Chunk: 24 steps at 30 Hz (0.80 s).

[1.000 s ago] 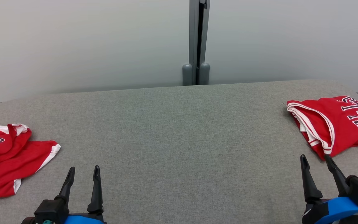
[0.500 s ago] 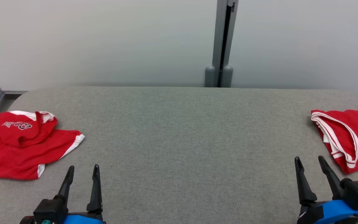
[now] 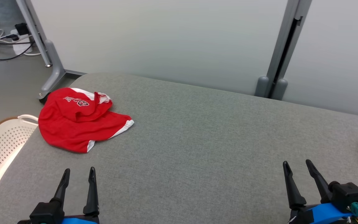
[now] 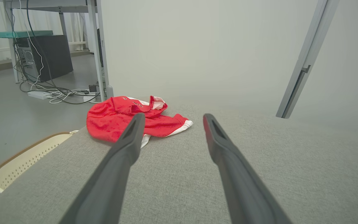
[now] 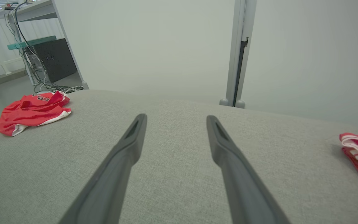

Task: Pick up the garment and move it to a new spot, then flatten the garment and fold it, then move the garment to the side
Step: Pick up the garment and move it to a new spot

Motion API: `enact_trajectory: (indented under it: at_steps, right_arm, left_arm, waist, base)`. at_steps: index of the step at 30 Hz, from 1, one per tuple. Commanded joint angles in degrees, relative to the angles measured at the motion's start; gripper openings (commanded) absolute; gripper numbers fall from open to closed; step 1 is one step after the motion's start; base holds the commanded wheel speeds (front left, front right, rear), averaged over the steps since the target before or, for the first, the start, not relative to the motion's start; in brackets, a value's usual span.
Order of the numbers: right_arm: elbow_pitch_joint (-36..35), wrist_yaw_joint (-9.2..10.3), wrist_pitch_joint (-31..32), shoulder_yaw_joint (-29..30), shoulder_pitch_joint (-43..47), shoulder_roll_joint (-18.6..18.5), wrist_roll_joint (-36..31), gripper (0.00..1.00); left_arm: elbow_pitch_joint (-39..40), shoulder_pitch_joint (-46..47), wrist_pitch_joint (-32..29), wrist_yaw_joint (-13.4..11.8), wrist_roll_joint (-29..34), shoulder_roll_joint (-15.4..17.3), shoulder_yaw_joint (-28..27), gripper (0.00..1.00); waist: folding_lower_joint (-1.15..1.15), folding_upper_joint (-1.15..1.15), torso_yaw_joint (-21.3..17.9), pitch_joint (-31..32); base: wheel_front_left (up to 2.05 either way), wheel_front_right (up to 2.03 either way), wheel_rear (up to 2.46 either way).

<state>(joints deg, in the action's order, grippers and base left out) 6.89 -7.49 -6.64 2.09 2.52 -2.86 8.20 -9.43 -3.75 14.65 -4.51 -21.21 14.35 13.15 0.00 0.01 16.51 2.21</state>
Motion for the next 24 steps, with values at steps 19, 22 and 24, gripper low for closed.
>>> enact_trajectory:
  at_steps: [19,22,24]
  right_arm:
    - [1.3,-0.01,-0.7,-0.8,0.1,-0.1,0.8,1.00]
    - [1.2,-0.01,-0.6,-0.8,0.0,-0.1,0.8,1.00]
    - [1.1,-0.01,-0.5,-0.8,0.0,-0.1,0.9,1.00]
  left_arm:
    - [2.2,-1.5,-1.1,-1.1,-1.3,1.7,-0.7,1.00]
    - [2.4,-1.5,-1.2,-1.2,-1.3,1.7,-0.6,1.00]
    - [2.5,-1.5,-1.2,-1.2,-1.4,1.7,-0.4,1.00]
  waist:
    - [0.00,-0.01,5.8,-1.1]
    - [0.00,-0.01,5.5,-1.1]
    - [0.00,-0.01,5.3,-1.2]
  base:
    - [0.00,0.00,0.00]
    - [0.00,0.00,0.00]
    - [0.00,0.00,0.00]
